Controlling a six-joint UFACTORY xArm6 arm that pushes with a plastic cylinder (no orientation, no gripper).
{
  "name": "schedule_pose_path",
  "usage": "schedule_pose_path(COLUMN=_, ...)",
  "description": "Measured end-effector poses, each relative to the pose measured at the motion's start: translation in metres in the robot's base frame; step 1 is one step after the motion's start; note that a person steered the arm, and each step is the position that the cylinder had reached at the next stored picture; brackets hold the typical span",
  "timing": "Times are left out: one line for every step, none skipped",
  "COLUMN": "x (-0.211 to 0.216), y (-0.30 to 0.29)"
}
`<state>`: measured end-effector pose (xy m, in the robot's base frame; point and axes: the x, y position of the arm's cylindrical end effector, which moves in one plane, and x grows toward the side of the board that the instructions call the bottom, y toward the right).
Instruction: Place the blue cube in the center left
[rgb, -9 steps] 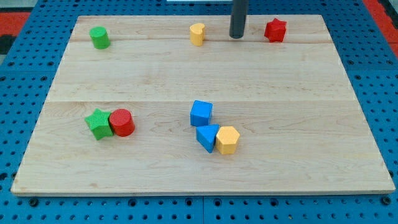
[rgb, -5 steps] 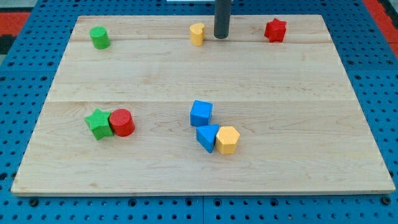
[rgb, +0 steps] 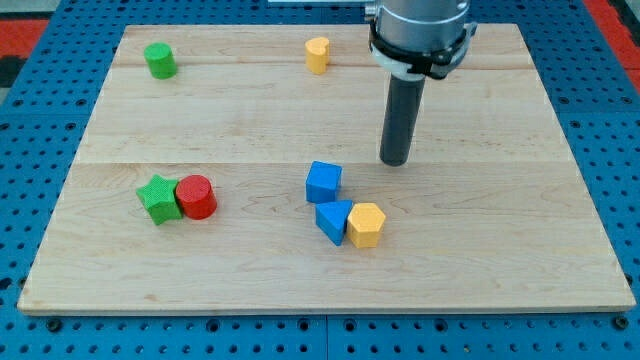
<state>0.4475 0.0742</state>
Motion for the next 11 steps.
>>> schedule_pose_path(x=0.037, y=-0.017)
schedule_pose_path(x=0.051, y=-0.020)
schedule_pose_path(x=0.056, y=-0.088)
schedule_pose_path(x=0.056, y=-0.113)
schedule_pose_path(x=0.056, y=-0.084)
schedule_pose_path(x=0.055, y=-0.063)
schedule_pose_path(x=0.045, y=-0.068)
schedule_pose_path(x=0.043, y=-0.120)
schedule_pose_path(x=0.043, y=-0.110)
schedule_pose_path(x=0.007, y=-0.145)
schedule_pose_path(x=-0.025, y=-0.258)
